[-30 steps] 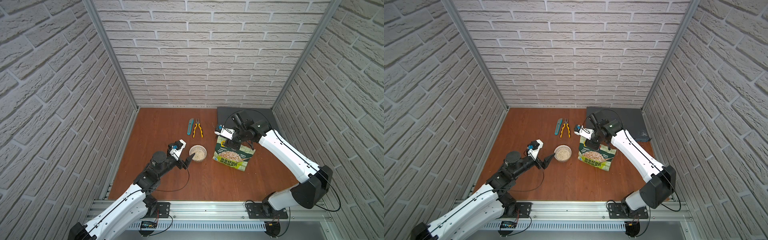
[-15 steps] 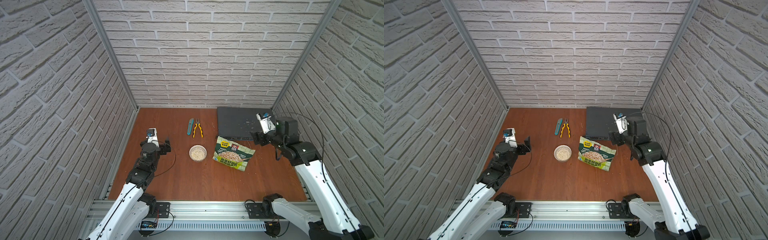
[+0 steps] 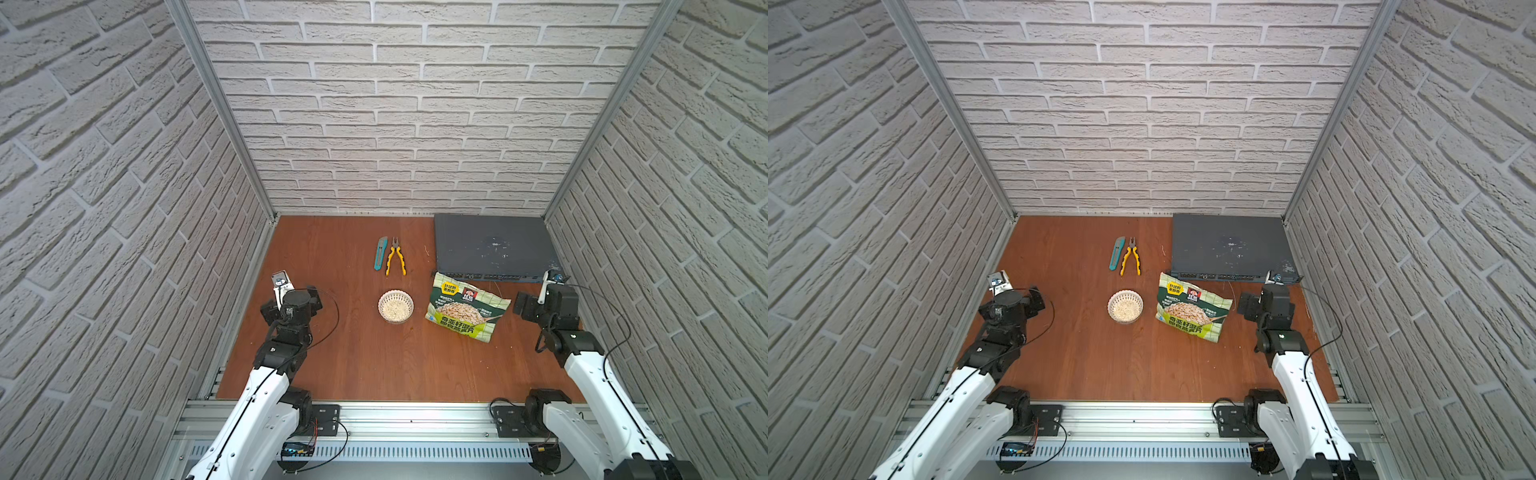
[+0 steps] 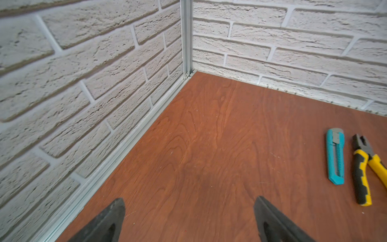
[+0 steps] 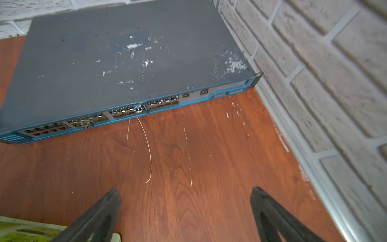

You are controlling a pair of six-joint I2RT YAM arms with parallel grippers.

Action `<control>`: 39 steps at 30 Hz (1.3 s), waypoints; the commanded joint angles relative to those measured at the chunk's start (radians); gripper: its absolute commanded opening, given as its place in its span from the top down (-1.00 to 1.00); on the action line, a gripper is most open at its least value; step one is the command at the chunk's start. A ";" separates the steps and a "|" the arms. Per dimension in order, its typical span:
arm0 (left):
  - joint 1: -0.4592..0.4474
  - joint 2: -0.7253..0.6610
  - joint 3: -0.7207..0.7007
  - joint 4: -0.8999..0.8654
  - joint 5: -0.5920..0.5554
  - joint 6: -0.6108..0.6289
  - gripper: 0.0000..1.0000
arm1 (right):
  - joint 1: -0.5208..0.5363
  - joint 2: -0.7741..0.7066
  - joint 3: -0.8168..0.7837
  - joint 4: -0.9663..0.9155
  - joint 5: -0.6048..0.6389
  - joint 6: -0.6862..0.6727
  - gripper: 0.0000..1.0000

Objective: Pour the oats into the breakfast bowl
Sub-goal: Reset both arms

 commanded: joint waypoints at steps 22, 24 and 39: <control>0.249 0.520 -0.181 0.844 0.345 0.202 -0.96 | 0.037 0.668 -0.140 1.146 -0.098 -0.121 -0.99; 0.252 0.574 -0.169 0.907 0.362 0.213 -0.96 | 0.036 0.682 -0.106 1.100 -0.090 -0.118 -0.99; 0.258 0.743 -0.138 1.057 0.551 0.226 -0.96 | 0.037 0.679 -0.078 1.044 -0.085 -0.116 -0.99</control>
